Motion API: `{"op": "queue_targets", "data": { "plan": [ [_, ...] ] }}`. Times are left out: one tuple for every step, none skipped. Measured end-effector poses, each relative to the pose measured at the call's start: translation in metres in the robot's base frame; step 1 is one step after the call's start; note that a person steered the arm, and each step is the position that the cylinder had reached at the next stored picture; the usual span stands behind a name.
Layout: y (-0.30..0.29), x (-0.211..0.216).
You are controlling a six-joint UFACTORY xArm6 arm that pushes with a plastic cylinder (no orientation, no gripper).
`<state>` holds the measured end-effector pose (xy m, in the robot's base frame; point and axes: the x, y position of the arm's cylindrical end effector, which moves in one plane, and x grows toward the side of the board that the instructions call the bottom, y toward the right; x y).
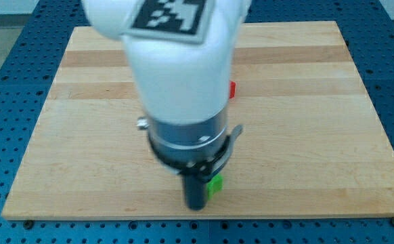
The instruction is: Move your arm to the green star
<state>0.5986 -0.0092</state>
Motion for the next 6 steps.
{"op": "queue_targets", "data": {
  "plan": [
    [0.020, -0.062],
    [0.020, -0.064],
    [0.020, -0.063],
    [0.020, -0.027],
    [0.056, -0.021],
    [0.078, -0.031]
  ]
}}
